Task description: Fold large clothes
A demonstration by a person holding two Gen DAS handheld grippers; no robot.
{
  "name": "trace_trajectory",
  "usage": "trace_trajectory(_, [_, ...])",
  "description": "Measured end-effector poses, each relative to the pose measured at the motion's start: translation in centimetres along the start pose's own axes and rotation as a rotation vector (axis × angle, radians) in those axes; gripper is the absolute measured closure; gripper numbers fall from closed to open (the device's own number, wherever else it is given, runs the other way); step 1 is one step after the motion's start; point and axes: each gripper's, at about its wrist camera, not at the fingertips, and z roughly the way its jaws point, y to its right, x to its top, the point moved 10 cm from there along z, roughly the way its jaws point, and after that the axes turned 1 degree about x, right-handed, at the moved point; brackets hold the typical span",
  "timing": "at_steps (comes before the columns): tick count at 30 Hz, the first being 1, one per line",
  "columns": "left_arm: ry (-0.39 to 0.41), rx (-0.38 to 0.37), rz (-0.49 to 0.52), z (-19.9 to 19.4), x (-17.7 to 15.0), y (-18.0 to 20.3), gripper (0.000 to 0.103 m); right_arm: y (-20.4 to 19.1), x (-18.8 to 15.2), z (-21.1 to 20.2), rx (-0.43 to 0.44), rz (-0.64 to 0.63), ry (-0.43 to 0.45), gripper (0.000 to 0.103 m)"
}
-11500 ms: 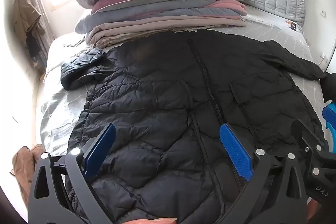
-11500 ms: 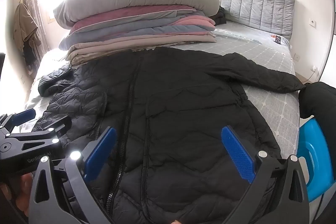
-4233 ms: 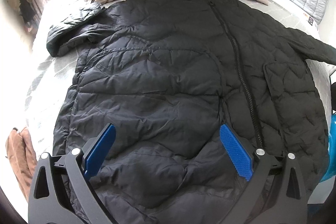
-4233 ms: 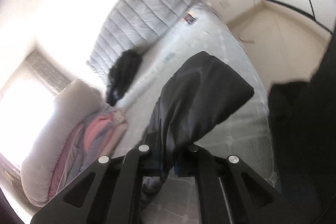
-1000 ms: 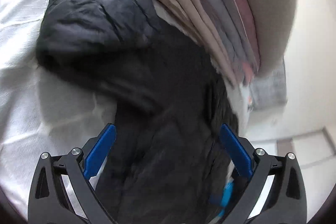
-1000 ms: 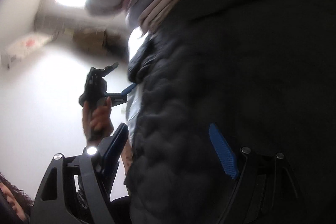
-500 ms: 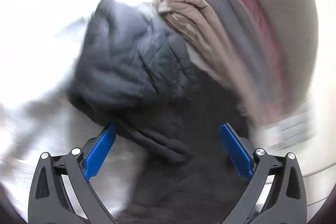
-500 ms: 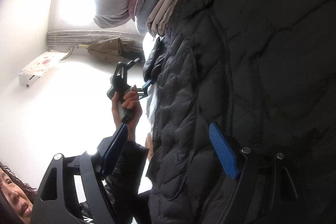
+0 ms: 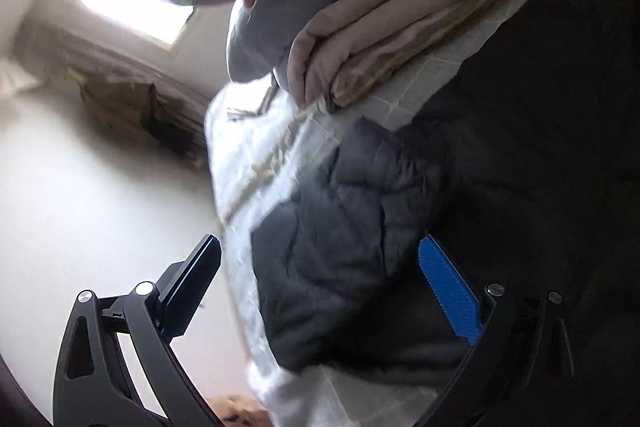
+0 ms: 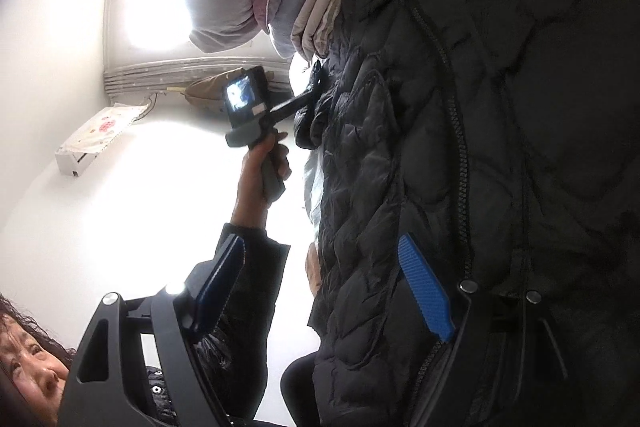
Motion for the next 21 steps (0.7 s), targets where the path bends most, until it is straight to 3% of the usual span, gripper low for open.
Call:
trace_trajectory(3, [-0.02, 0.033, -0.012, 1.4, 1.8, 0.0, 0.007, 0.2, -0.1, 0.1, 0.004, 0.004, -0.004, 0.026])
trace_trajectory(6, [-0.032, -0.002, -0.093, 2.4, 3.0, 0.3, 0.008, 0.3, 0.0, 0.1, 0.006, 0.005, -0.004, 0.026])
trace_trajectory(10, [-0.071, -0.027, -0.108, 3.2, 2.9, 1.7, 0.008, 0.4, -0.1, 0.0, 0.013, 0.013, -0.007, 0.026])
trace_trajectory(11, [-0.084, -0.042, -0.114, 3.5, 2.8, 2.1, 0.011, 0.3, -0.1, 0.0, 0.015, 0.014, -0.007, 0.026])
trace_trajectory(12, [-0.087, -0.058, -0.122, 3.9, 3.0, 2.2, 0.028, 0.3, -0.1, 0.0, 0.017, 0.014, -0.008, 0.026])
trace_trajectory(17, [-0.116, -0.185, -0.203, 3.8, 2.3, 2.2, 0.068, 0.0, -0.1, -0.3, 0.03, 0.015, -0.005, 0.026])
trace_trajectory(20, [-0.068, -0.238, -0.174, 2.6, 2.9, 2.4, 0.067, -0.1, -0.2, -0.3, 0.034, 0.014, -0.007, 0.026])
trace_trajectory(21, [-0.067, -0.254, -0.165, 2.3, 2.9, 2.6, 0.059, 0.0, -0.2, -0.3, 0.033, 0.013, -0.008, 0.026])
